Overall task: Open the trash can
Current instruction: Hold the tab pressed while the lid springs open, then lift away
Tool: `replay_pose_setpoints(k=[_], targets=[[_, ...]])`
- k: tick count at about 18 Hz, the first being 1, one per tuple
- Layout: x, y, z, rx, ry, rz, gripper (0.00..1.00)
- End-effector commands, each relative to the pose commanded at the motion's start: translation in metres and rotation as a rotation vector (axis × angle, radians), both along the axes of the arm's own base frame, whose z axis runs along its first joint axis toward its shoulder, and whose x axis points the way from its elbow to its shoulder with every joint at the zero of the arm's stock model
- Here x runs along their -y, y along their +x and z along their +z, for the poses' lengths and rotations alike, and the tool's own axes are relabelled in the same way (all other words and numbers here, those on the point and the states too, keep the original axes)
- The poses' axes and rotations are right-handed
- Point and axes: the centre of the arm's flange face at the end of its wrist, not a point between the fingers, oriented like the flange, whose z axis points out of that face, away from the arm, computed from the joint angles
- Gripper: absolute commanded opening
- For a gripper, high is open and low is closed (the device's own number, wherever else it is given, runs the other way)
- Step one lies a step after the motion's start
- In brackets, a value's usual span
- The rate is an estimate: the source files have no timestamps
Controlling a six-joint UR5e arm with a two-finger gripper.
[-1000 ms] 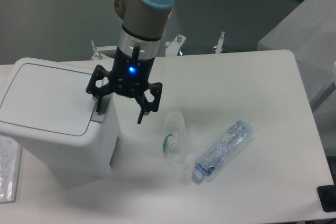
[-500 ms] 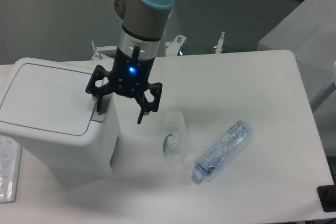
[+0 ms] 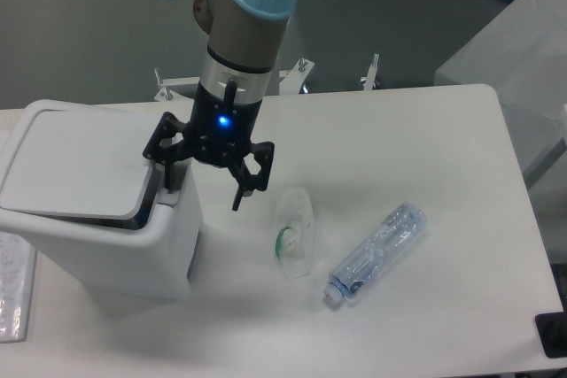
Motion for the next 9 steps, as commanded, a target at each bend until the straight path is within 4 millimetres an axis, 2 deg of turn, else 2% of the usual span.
replay_pose_setpoints(k=[3, 9], targets=[[0.0008, -0.0038, 0.0085, -0.003, 0.019, 0.003, 1.00], [0.0038, -0.0053, 0.0119, -0.004, 0.024, 0.008, 1.00]])
